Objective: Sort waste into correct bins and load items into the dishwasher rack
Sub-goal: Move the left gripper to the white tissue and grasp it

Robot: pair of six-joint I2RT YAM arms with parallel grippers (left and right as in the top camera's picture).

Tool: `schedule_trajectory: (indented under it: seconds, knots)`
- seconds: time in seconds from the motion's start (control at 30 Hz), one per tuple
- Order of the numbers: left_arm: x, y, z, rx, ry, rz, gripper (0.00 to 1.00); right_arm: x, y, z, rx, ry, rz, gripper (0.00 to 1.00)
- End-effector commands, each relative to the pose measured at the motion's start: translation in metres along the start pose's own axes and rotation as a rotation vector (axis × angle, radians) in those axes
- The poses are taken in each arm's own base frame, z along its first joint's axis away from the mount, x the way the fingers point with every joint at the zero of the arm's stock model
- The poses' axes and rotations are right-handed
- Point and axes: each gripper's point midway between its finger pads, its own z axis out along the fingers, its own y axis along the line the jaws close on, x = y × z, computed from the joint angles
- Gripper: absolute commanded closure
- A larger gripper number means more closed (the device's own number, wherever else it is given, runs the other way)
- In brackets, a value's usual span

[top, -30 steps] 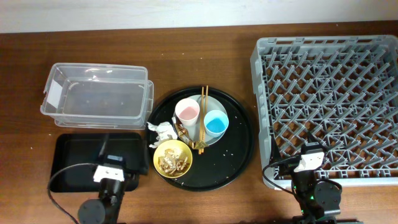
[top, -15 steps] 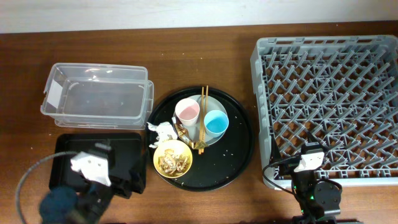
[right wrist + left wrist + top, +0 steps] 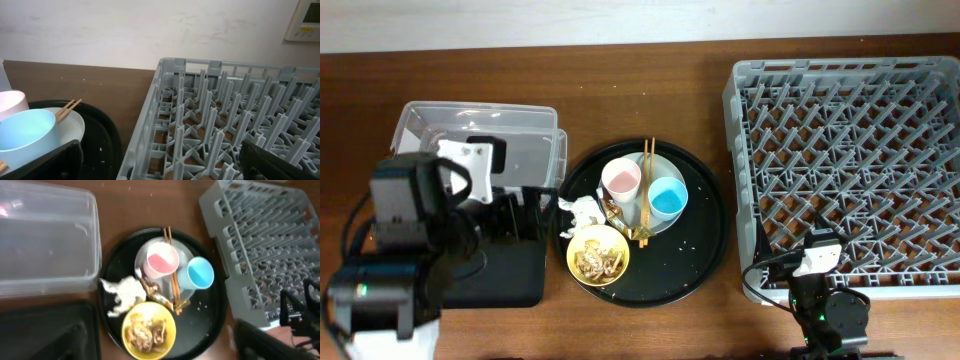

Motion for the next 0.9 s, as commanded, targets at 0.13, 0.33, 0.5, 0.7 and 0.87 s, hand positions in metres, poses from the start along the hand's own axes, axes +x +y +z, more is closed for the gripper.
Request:
schedule_trajectory:
  seconds: [0.13,0.33,0.5,0.7,0.87]
  knots:
    - [0.041,0.032,0.050,-0.184,0.240,-0.200,0.37,0.002,-0.003,0.000,0.014,0.002,0.013,0.02]
    - [0.068,0.029,0.106,-0.244,0.330,-0.193,0.30,0.002,-0.003,0.000,0.014,0.002,0.013,0.02]
    - [0.083,0.036,0.149,-0.315,0.384,-0.198,0.30,0.002,-0.003,0.000,0.014,0.002,0.013,0.02]
    - [0.095,0.050,0.196,-0.378,0.442,-0.175,0.33,0.002,-0.003,0.000,0.014,0.002,0.013,0.02]
    - [0.106,0.059,0.221,-0.394,0.478,-0.177,0.33,0.002,-0.003,0.000,0.014,0.002,0.013,0.02]
